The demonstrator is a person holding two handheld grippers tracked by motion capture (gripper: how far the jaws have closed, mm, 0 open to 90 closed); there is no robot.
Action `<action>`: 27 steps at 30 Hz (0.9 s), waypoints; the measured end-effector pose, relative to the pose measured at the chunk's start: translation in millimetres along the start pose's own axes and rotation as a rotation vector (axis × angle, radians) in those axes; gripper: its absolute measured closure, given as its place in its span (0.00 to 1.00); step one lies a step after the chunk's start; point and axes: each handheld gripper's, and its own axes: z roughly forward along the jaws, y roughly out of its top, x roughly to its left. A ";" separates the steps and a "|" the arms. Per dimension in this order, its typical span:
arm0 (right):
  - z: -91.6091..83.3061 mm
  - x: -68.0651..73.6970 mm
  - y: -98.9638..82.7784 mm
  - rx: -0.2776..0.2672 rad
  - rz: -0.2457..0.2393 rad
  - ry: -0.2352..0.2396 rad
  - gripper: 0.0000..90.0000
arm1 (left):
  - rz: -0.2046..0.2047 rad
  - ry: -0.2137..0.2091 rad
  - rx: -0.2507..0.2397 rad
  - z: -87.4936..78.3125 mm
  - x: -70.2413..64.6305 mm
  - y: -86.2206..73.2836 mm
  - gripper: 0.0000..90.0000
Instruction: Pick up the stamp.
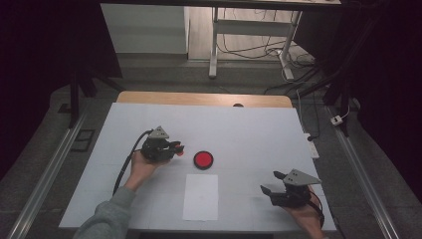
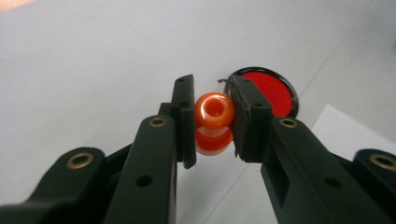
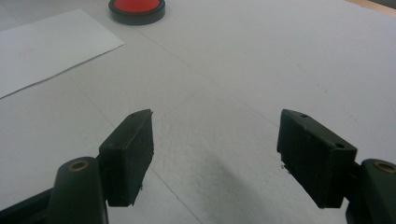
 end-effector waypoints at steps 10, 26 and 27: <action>-1.3 -0.4 0.8 -0.013 0.004 -0.004 0.30 | 0.011 -0.025 -0.017 -7.0 -5.9 2.1 0.80; -1.3 -0.3 1.0 -0.007 0.002 -0.007 0.30 | 0.022 -0.078 -0.054 -23.8 -21.7 4.3 0.80; -1.1 -0.3 1.0 -0.006 0.000 -0.007 0.30 | 0.021 -0.084 -0.060 -25.2 -23.1 4.4 0.80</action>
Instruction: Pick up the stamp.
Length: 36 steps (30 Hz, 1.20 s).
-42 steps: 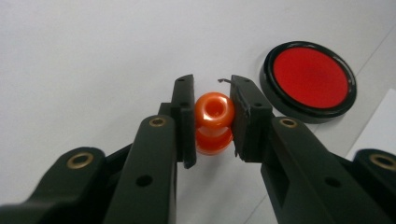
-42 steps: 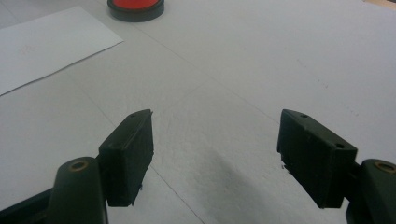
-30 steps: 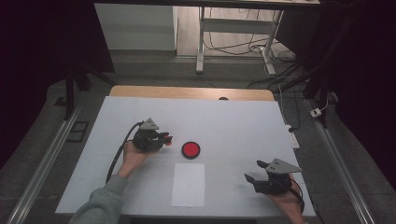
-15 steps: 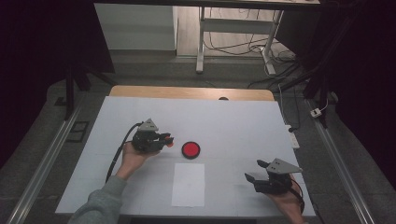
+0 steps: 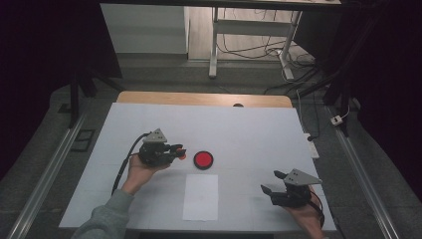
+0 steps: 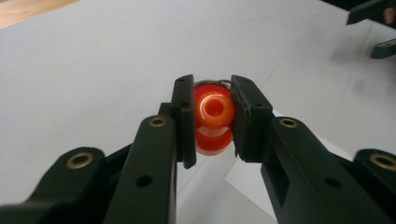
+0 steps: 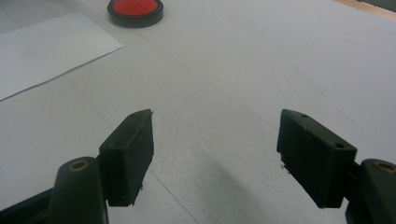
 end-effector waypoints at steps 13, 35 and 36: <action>-1.0 -1.3 -0.1 -0.007 0.007 -0.002 0.30 | 0.025 -0.040 -0.025 -12.6 -17.6 0.9 0.80; -1.5 -1.6 1.1 -0.015 0.015 -0.003 0.30 | 0.048 -0.164 -0.034 -4.3 -49.9 2.3 0.80; -1.2 -1.3 0.7 -0.013 0.016 0.000 0.30 | 0.051 -0.168 -0.032 -3.1 -51.6 2.6 0.80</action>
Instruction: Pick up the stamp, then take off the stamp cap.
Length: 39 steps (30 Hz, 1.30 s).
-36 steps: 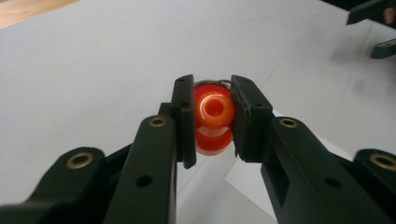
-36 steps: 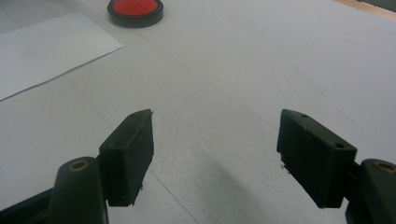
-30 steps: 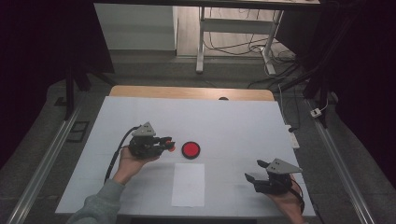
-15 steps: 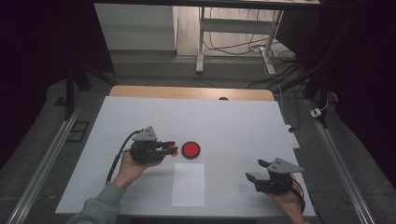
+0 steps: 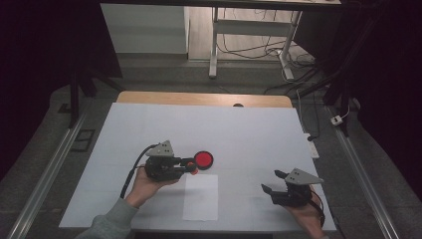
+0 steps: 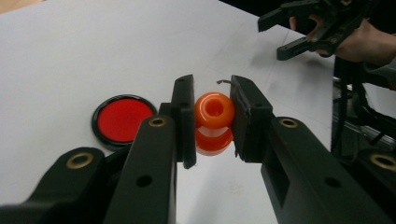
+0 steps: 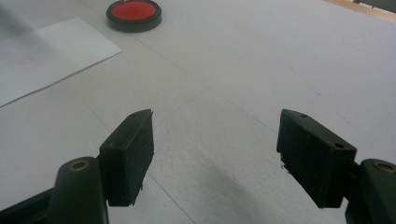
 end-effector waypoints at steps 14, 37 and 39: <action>-1.2 1.0 -0.9 0.009 -0.007 -0.008 0.30 | 0.021 -0.049 0.024 19.0 -16.3 1.8 0.80; 2.7 2.3 2.7 0.008 -0.013 0.002 0.30 | 0.025 -0.056 0.022 22.3 -15.2 2.0 0.80; 2.7 3.3 3.1 0.003 -0.017 0.007 0.30 | 0.023 -0.055 0.022 22.5 -14.9 1.9 0.80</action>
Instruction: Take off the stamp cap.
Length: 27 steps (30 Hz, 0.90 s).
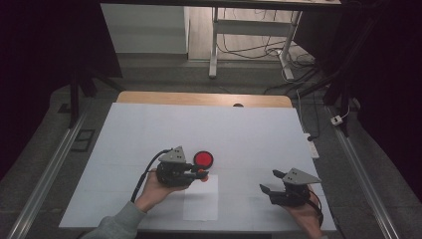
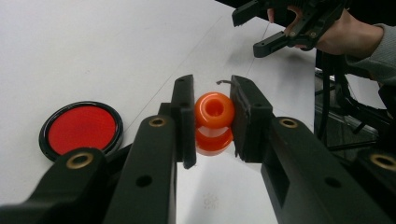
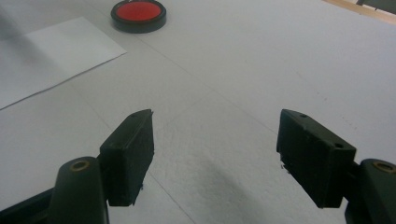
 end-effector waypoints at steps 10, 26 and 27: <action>-2.9 5.9 3.0 -0.014 0.000 0.006 0.31 | -0.010 0.001 -0.005 1.3 2.3 1.1 0.80; 5.4 28.1 19.8 -0.047 -0.004 0.048 0.31 | -0.015 -0.001 -0.003 2.9 4.1 0.2 0.80; 6.0 29.1 20.4 -0.042 -0.007 0.050 0.31 | -0.015 -0.003 -0.002 3.4 4.5 0.3 0.80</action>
